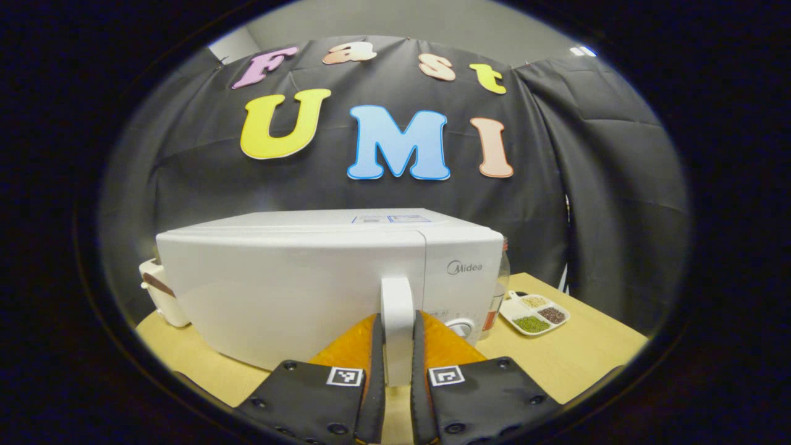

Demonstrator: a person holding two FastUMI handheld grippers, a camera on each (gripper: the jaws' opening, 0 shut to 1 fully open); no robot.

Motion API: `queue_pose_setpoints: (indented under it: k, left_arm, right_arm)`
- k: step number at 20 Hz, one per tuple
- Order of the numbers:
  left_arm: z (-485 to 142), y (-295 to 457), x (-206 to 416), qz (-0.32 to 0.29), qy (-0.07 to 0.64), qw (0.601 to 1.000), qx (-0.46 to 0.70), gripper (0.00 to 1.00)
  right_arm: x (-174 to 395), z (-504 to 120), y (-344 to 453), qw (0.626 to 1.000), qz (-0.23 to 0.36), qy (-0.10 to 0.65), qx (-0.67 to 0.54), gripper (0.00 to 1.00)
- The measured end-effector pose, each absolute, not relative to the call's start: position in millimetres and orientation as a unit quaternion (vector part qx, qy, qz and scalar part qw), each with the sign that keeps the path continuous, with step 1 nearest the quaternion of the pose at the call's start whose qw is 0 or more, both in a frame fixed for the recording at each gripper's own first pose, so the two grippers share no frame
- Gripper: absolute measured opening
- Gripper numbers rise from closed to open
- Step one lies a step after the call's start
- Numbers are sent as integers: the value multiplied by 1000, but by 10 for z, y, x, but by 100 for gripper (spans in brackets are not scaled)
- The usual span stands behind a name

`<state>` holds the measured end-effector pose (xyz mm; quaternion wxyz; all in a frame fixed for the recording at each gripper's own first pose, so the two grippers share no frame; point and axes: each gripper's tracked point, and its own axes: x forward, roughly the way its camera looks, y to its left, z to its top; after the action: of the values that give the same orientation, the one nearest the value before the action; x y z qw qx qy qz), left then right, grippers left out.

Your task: Open the microwave oven with the left hand, put the food in, and close the microwave oven.

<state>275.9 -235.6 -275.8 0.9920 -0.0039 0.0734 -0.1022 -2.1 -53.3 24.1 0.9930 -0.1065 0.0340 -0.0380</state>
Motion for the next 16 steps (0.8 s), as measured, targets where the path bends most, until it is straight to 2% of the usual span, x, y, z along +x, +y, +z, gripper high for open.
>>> queue_pose_setpoints:
  k: [9,10,12,16]
  left_arm:
    - [-2771,-2340,2704,-93,86,992,-12,17]
    - [-2842,-2324,2585,-90,103,991,-15,17]
    - [-2742,-2240,2341,-89,65,994,11,18]
    - [-2790,-2022,1797,-96,66,993,14,17]
  right_arm:
    - [-46,267,-593,994,-17,37,-106,96]
    - [-46,239,-599,994,-15,39,-103,96]
    - [-58,211,-581,994,-8,42,-100,96]
    - [-100,176,-435,995,16,44,-88,96]
